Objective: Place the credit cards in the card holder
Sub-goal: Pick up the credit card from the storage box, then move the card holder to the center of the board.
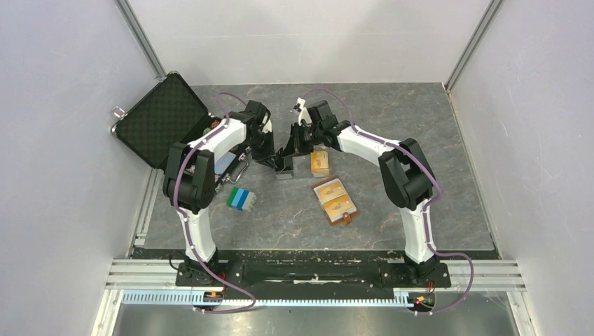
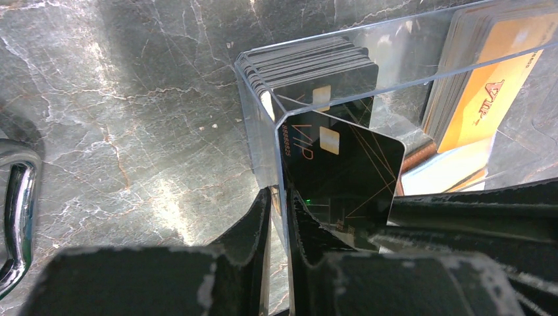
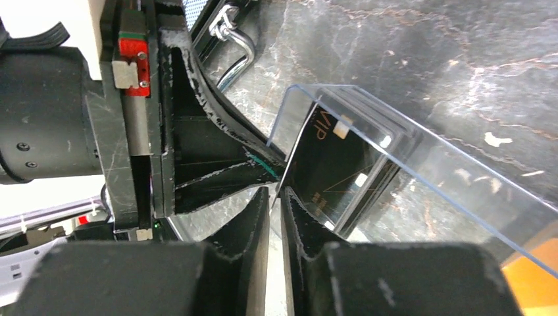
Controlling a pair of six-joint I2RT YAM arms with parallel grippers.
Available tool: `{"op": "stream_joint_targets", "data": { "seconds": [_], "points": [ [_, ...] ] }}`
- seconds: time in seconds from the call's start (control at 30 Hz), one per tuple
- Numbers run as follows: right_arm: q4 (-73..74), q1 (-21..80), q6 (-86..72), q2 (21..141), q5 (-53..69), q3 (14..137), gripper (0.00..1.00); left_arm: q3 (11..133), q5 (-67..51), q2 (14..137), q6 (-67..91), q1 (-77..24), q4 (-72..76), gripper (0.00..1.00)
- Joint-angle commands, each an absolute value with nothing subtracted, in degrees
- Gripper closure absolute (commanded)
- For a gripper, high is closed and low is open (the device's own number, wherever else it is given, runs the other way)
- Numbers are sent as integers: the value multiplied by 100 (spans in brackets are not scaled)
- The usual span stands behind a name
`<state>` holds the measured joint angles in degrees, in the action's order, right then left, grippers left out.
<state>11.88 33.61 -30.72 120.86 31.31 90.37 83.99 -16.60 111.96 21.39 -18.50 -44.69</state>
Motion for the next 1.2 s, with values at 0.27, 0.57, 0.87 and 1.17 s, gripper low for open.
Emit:
{"op": "stream_joint_targets", "data": {
  "seconds": [0.27, 0.57, 0.87, 1.17],
  "points": [
    [1196, 3454, -3162, 12496, 3463, 9214, 80, 8392, -1583, 10995, 1916, -1871, -4508, 97],
    [1380, 3435, -2974, 12279, 3231, 9378, 100, 8460, -1549, 11052, 2014, -1737, -4551, 98],
    [1073, 3205, -2904, 11617, 3284, 8973, 100, 8252, -1300, 10713, 2031, -1146, -4465, 98],
    [734, 2864, -3032, 10839, 3501, 8116, 100, 8208, -1280, 10178, 1759, -912, -4461, 70]
  ]
}}
